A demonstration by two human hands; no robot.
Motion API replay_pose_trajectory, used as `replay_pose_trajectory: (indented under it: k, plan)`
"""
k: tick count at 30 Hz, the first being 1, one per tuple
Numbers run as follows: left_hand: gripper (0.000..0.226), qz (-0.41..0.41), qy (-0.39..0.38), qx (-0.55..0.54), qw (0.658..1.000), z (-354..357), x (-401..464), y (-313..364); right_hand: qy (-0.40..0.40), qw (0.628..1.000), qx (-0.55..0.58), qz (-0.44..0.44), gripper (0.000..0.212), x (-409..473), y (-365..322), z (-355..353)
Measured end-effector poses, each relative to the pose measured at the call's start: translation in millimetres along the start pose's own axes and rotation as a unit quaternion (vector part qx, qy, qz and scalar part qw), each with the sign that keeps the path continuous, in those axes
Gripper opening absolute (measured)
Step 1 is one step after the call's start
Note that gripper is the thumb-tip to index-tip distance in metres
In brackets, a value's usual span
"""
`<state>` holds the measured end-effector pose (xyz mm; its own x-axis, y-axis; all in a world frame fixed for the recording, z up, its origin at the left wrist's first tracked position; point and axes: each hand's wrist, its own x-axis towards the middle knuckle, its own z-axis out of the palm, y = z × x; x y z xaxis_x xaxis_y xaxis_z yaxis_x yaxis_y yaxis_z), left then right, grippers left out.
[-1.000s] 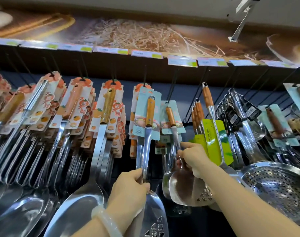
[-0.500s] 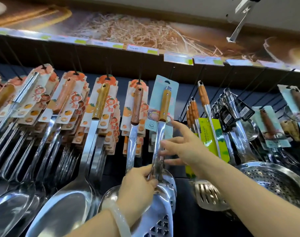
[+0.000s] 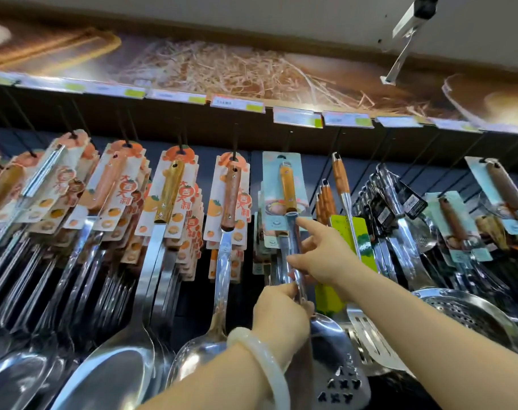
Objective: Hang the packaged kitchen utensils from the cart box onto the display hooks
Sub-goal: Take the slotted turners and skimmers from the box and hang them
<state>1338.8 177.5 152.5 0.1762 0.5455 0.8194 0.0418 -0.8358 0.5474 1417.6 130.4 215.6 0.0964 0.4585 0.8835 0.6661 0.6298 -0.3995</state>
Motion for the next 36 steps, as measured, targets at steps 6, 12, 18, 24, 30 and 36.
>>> replay_pose_trajectory:
  k: [6, 12, 18, 24, 30, 36]
  plan:
    - [0.036, 0.03, 0.013, -0.026, 0.999, 6.2, 13.0, 10.9, 0.035, 0.999, -0.003, -0.028, 0.074, 19.4, -3.0, -11.3]
    - [0.02, 0.073, 0.038, 0.024, 0.996, 14.1, 16.2, 3.7, 0.046, 0.998, -0.005, -0.048, 0.072, 22.7, 8.1, -11.5]
    - [0.015, 0.074, 0.065, 0.055, 0.994, 14.2, 21.7, 4.1, 0.053, 0.997, 0.004, -0.056, 0.071, 31.3, 12.5, -9.8]
    - [0.019, 0.058, 0.052, 0.068, 0.995, 11.9, 34.7, 7.1, 0.047, 0.997, -0.032, -0.059, 0.059, 48.5, 10.4, -7.0]
    - [0.014, 0.02, 0.036, 0.067, 0.997, 14.3, 40.2, -7.8, 0.053, 0.994, -0.083, -0.052, 0.053, 51.9, 25.7, -1.5]
    - [0.023, -0.009, 0.001, 0.092, 0.996, 13.7, 36.4, -30.5, 0.035, 0.994, -0.099, 0.007, 0.067, 44.7, 45.1, 14.9]
